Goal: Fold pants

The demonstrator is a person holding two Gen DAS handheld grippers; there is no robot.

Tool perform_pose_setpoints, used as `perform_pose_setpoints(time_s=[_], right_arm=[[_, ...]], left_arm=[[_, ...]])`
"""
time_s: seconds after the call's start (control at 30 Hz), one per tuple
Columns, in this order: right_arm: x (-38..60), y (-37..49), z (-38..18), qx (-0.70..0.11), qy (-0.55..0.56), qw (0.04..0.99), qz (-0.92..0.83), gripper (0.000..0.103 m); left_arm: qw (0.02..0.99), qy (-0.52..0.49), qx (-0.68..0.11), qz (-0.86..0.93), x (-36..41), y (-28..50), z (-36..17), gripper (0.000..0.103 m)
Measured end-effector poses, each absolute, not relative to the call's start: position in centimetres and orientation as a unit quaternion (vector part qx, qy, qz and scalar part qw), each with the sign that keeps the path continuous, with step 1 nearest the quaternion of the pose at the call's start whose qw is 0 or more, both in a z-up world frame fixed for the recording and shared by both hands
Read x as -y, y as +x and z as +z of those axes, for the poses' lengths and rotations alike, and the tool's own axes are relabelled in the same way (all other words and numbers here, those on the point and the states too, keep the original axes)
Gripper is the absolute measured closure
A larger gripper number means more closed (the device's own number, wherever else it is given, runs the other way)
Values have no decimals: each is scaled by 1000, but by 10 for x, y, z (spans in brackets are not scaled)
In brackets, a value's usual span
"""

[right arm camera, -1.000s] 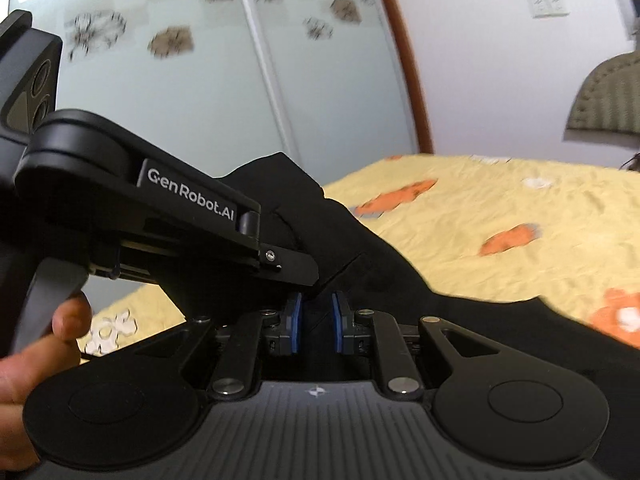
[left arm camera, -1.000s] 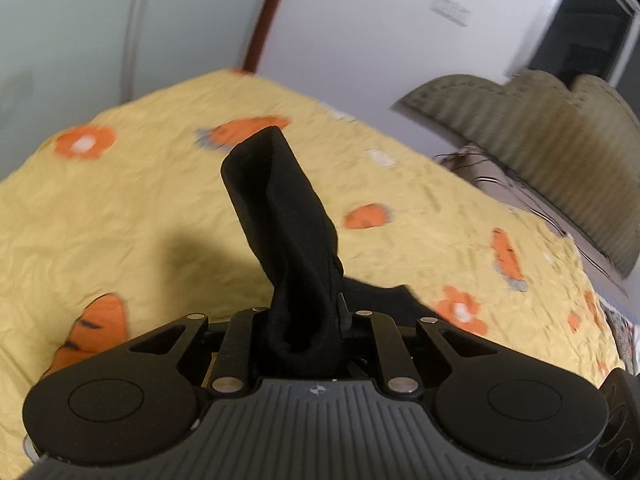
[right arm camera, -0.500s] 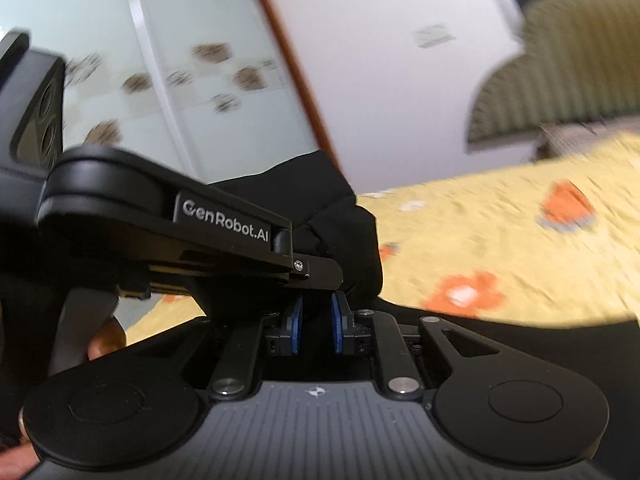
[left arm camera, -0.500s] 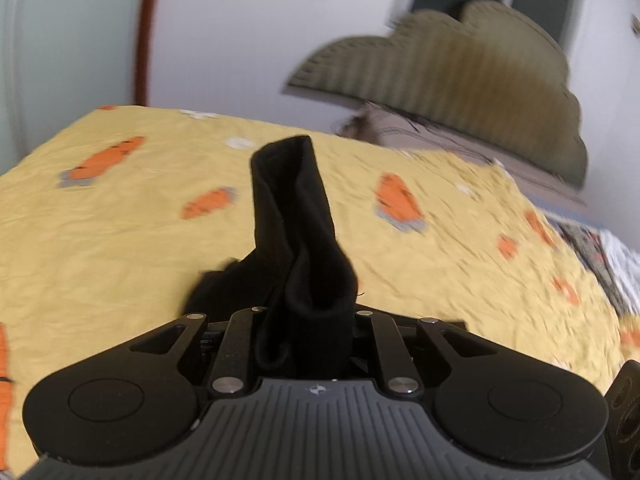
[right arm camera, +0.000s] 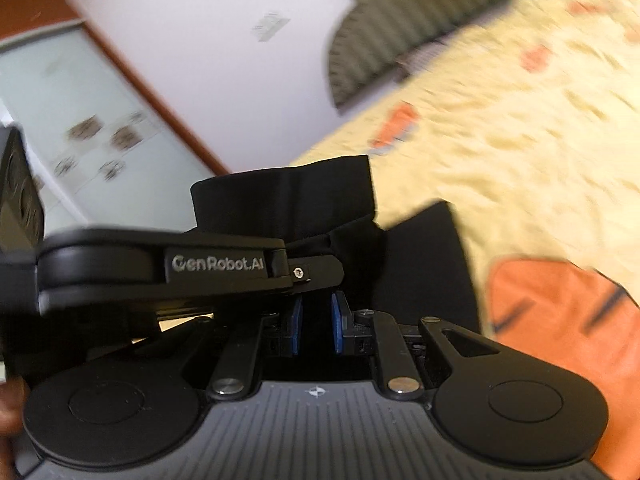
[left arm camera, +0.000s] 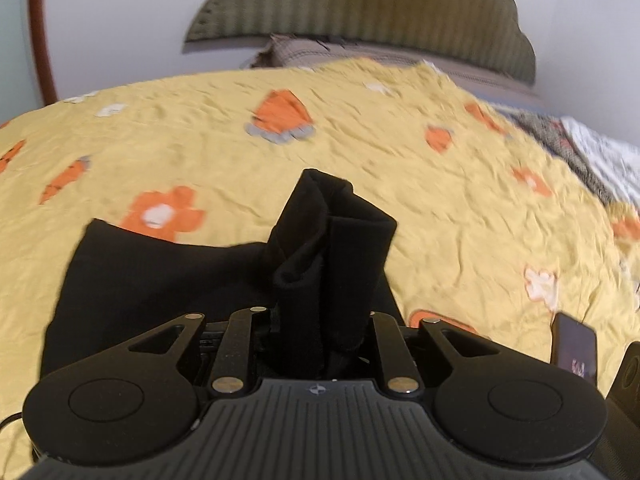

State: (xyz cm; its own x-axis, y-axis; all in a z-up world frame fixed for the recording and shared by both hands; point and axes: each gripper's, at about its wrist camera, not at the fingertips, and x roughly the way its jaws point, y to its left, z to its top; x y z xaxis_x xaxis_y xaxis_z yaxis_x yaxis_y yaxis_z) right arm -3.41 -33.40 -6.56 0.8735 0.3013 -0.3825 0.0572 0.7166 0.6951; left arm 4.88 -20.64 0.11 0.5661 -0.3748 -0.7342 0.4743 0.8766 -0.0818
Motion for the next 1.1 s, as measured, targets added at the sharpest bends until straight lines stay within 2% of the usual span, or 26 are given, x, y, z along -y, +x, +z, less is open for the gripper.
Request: perform_pose_setpoints(time_s=[0.07, 0.13, 0.2, 0.33, 0.37, 0.43, 0.5, 0.67, 0.7, 0.77, 0.8, 0.9, 1.1], right_arm=[[347, -40, -75, -256, 406, 876, 51, 87], [359, -52, -79, -258, 414, 873, 22, 81], [368, -69, -75, -254, 405, 878, -15, 77], [377, -85, -45, -218, 344, 910, -79, 77], [376, -81, -38, -213, 326, 918, -76, 74], [369, -65, -29, -214, 296, 929, -54, 59], [362, -40, -29, -224, 287, 931, -34, 48], [358, 13, -49, -269, 282, 921, -24, 48], [359, 21, -53, -277, 291, 916, -20, 48], [361, 27, -62, -283, 308, 908, -10, 62], [361, 29, -63, -286, 309, 907, -8, 75], [357, 31, -58, -289, 273, 917, -25, 88], [363, 50, -64, -292, 235, 926, -43, 91]], left_arm=[[869, 63, -418, -256, 215, 52, -6, 56], [851, 56, -435, -288, 216, 53, -6, 48], [838, 28, -432, -332, 206, 50, 1, 45], [864, 0, -380, -331, 167, 46, 25, 22], [878, -2, -365, -310, 155, 49, 31, 17], [903, 3, -345, -255, 133, 61, 37, 11], [919, 12, -341, -198, 115, 79, 37, 11], [910, 18, -391, -135, 85, 133, 18, 11], [907, 21, -398, -132, 84, 141, 12, 11], [903, 32, -412, -118, 86, 155, 1, 13], [901, 36, -418, -111, 85, 161, -6, 14], [896, 33, -431, -105, 85, 175, -20, 14], [882, 10, -464, -74, 83, 193, -40, 15]])
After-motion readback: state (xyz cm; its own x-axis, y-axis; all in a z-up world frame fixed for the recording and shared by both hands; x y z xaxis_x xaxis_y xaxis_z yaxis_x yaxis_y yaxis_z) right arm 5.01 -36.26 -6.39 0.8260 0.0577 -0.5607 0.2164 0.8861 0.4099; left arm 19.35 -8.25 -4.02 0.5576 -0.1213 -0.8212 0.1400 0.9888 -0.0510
